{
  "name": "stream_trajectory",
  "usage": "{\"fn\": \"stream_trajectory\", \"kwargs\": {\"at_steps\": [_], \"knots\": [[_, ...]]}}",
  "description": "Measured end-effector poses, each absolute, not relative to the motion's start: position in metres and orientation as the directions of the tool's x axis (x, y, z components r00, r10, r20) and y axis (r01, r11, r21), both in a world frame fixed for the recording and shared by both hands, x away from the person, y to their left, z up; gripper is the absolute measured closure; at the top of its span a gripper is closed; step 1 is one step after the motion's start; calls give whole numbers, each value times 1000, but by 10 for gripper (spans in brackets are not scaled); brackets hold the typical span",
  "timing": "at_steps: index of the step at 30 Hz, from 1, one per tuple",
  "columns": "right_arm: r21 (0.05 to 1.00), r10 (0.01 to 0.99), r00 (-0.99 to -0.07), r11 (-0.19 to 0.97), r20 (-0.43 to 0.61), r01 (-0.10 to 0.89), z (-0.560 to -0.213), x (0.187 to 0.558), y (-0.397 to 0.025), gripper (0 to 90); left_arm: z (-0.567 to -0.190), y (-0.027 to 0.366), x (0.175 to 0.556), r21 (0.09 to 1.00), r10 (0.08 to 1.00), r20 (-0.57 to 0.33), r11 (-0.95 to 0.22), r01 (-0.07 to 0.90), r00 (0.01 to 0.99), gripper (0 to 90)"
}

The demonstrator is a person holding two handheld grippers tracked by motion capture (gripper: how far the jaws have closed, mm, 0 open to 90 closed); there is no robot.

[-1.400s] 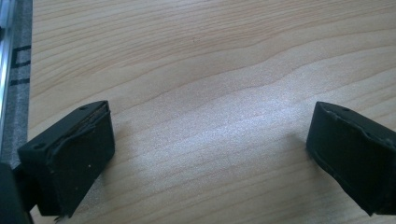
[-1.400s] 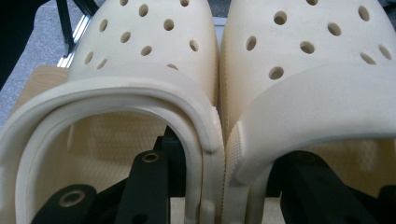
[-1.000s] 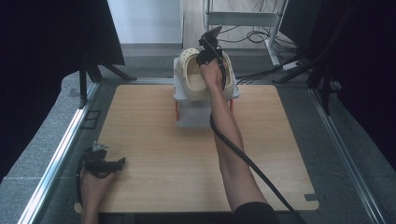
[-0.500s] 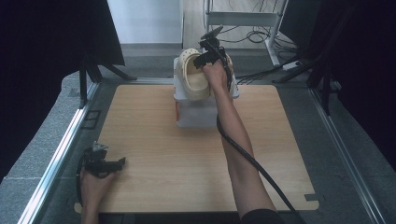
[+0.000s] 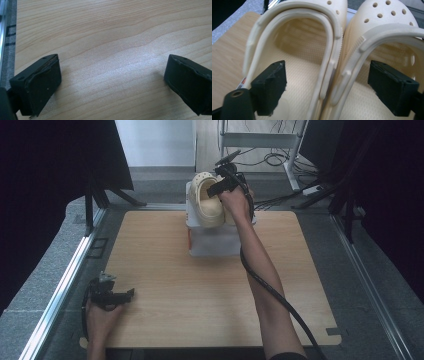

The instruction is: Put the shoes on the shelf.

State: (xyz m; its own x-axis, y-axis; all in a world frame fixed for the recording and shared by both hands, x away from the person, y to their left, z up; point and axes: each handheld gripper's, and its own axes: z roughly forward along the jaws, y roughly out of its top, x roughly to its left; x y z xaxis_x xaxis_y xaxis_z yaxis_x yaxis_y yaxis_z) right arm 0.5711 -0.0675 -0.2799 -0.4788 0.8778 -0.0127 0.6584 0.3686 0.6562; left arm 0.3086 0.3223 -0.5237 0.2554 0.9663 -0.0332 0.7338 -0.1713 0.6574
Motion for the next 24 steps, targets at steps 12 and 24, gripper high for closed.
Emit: {"fn": "stream_trajectory", "kwargs": {"at_steps": [12,24], "knots": [[669,809,-586,455,-35,588,-273,544,-71,98,-524,322,309,656,967,-37,-168,736,253,10],[693,746,-665,500,-39,520,-268,514,-84,0,-524,322,309,657,967,-35,-168,735,252,10]]}}
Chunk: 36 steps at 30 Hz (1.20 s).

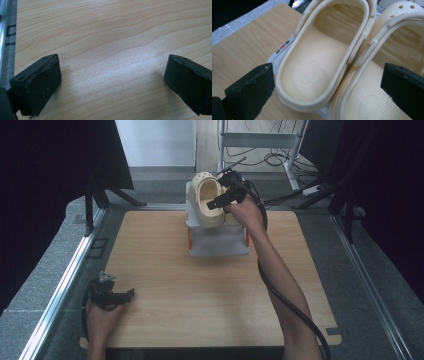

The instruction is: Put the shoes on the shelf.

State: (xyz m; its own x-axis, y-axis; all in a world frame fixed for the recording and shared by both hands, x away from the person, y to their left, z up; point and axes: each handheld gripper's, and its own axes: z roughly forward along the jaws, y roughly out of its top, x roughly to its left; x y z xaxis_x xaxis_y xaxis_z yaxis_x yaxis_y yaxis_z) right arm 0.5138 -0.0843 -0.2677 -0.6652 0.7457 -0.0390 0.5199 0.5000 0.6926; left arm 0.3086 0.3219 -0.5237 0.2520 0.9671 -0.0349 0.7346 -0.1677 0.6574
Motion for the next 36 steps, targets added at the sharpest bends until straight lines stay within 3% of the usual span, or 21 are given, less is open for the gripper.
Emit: {"fn": "stream_trajectory", "kwargs": {"at_steps": [15,36], "knots": [[722,684,-728,526,-45,450,-268,476,-115,0,-524,322,309,657,967,-32,-170,734,253,11],[717,685,-728,521,-29,463,-284,434,-187,0,-523,321,308,656,968,-31,-169,736,250,12]]}}
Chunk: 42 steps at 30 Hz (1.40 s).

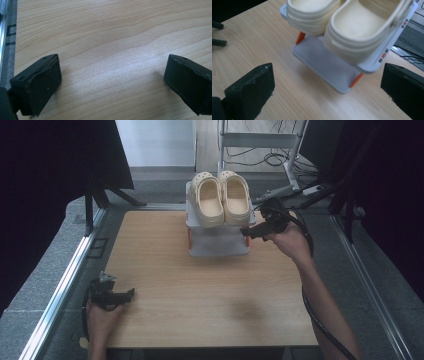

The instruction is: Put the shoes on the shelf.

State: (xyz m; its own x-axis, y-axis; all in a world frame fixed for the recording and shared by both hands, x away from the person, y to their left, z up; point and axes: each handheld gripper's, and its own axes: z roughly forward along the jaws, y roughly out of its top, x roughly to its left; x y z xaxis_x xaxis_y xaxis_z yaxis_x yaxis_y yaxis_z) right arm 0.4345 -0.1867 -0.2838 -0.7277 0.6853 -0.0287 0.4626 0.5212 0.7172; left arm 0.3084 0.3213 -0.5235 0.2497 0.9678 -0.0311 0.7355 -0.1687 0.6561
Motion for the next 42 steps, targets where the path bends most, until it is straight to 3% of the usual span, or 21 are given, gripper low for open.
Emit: {"fn": "stream_trajectory", "kwargs": {"at_steps": [21,42], "knots": [[746,684,-729,488,-4,453,-328,382,-248,0,-523,320,308,655,968,-32,-167,737,247,12],[759,732,-681,444,0,477,-433,337,-285,0,-523,318,307,656,969,-34,-163,737,244,12]]}}
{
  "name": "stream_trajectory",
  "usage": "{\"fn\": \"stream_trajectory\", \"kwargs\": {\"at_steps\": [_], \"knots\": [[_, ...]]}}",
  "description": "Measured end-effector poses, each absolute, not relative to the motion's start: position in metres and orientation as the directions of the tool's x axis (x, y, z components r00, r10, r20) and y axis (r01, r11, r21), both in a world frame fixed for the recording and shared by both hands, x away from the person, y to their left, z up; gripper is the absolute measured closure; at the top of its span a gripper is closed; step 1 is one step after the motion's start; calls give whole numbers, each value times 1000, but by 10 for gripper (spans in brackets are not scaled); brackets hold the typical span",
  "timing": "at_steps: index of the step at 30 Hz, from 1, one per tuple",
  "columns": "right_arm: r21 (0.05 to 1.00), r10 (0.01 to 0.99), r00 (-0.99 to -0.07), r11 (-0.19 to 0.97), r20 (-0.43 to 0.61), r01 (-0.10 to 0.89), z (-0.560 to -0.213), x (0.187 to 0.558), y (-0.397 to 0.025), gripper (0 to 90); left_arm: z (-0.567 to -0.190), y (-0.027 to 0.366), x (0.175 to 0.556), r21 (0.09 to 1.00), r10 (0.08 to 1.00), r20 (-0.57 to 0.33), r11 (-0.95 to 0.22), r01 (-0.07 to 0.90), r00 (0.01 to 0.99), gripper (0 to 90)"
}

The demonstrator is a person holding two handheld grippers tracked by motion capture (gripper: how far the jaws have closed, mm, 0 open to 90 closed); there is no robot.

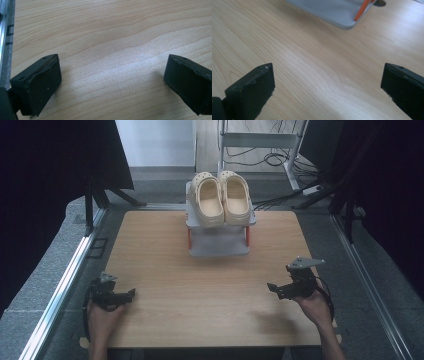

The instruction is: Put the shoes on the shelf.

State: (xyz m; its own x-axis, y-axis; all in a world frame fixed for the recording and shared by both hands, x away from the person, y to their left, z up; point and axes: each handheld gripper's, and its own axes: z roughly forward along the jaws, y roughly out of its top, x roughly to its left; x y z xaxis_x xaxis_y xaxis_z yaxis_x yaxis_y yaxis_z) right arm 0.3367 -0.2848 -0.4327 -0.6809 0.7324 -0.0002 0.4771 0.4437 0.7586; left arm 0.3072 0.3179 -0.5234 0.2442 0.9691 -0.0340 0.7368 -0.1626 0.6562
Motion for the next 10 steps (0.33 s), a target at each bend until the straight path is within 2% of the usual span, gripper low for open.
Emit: {"fn": "stream_trajectory", "kwargs": {"at_steps": [5,10], "knots": [[750,751,-661,436,2,497,-469,334,-288,0,-523,318,307,656,969,-34,-162,737,244,12],[698,767,-641,443,30,562,-509,331,-291,0,-523,318,307,656,969,-34,-163,737,244,12]]}}
